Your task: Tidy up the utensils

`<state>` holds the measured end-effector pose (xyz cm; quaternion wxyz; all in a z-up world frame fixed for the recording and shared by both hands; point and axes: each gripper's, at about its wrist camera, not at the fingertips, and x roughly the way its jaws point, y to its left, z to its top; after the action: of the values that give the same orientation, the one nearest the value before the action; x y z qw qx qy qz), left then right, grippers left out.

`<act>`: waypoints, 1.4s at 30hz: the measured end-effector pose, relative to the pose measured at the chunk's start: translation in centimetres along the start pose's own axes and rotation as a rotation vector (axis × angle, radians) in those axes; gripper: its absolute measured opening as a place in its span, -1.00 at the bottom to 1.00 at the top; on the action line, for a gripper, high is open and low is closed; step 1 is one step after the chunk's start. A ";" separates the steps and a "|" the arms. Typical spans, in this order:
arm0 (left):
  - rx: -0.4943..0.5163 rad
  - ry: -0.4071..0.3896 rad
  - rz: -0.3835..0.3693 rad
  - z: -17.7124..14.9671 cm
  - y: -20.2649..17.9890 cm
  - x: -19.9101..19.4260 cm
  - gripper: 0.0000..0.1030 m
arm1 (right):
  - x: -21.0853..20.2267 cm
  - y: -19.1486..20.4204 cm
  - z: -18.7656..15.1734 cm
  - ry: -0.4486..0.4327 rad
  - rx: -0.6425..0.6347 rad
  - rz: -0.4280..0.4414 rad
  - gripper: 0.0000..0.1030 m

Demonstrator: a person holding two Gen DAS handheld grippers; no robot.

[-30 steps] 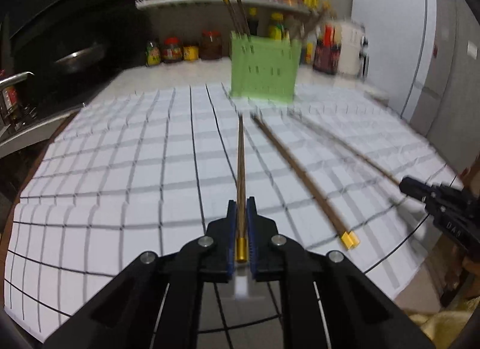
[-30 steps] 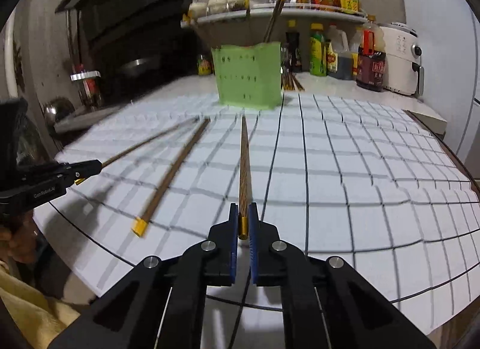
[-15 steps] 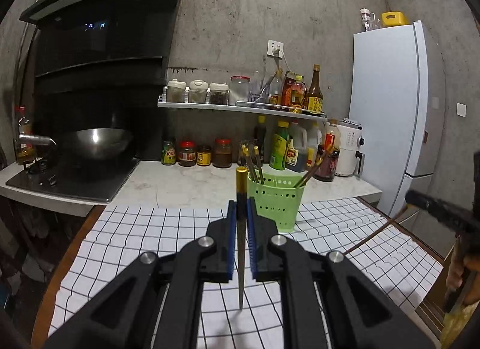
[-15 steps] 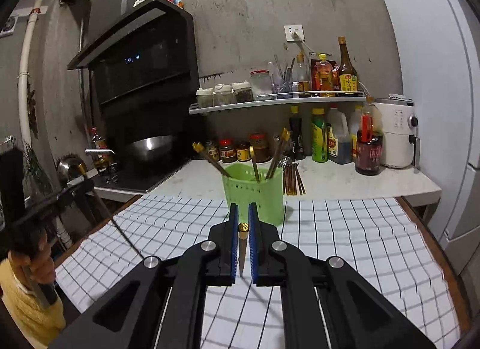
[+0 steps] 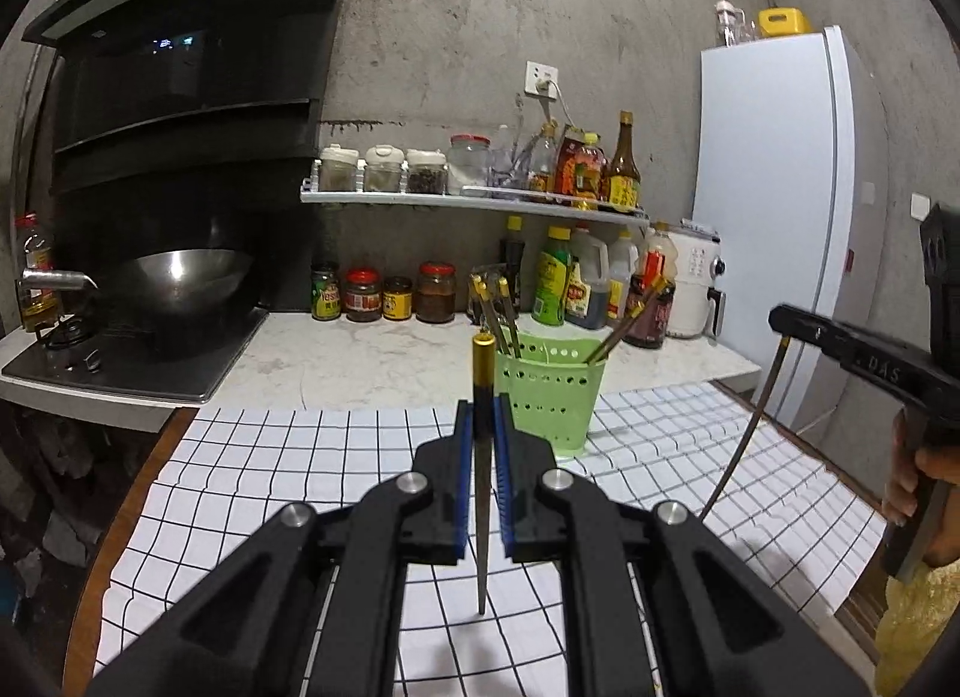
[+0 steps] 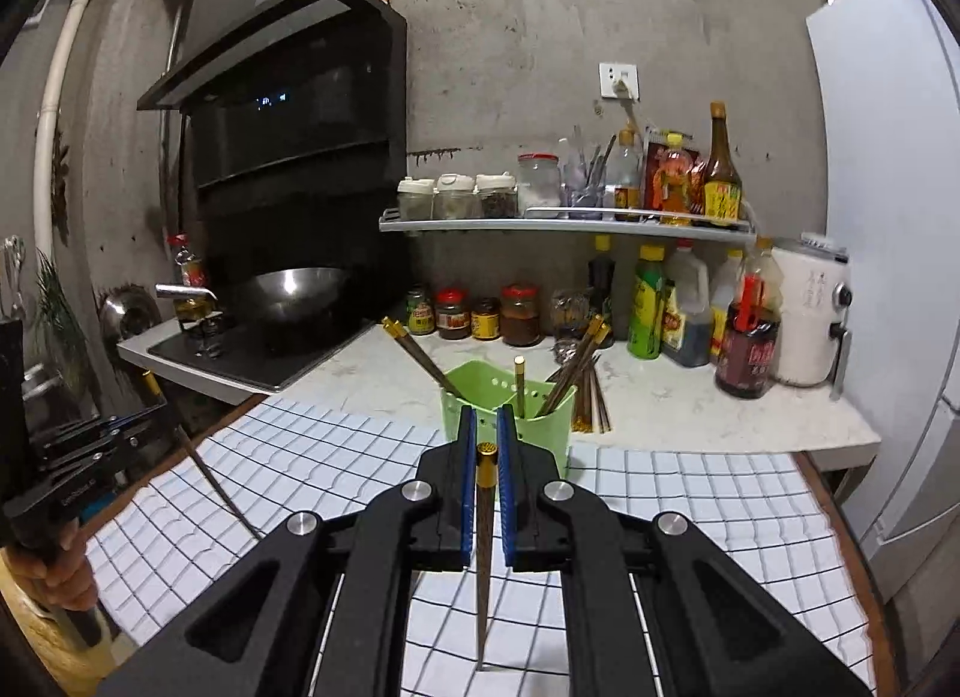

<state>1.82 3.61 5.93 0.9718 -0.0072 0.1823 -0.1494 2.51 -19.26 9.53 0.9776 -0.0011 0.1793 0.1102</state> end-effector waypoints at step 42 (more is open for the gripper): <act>0.021 0.345 0.010 -7.2 1.4 2.7 0.22 | 0.5 0.5 -6.5 0.082 -0.036 0.002 -0.87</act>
<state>2.01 4.43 -1.83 0.9268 0.0298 0.3449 -0.1455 0.57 -18.89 3.34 0.9691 -0.0232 0.2172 0.1142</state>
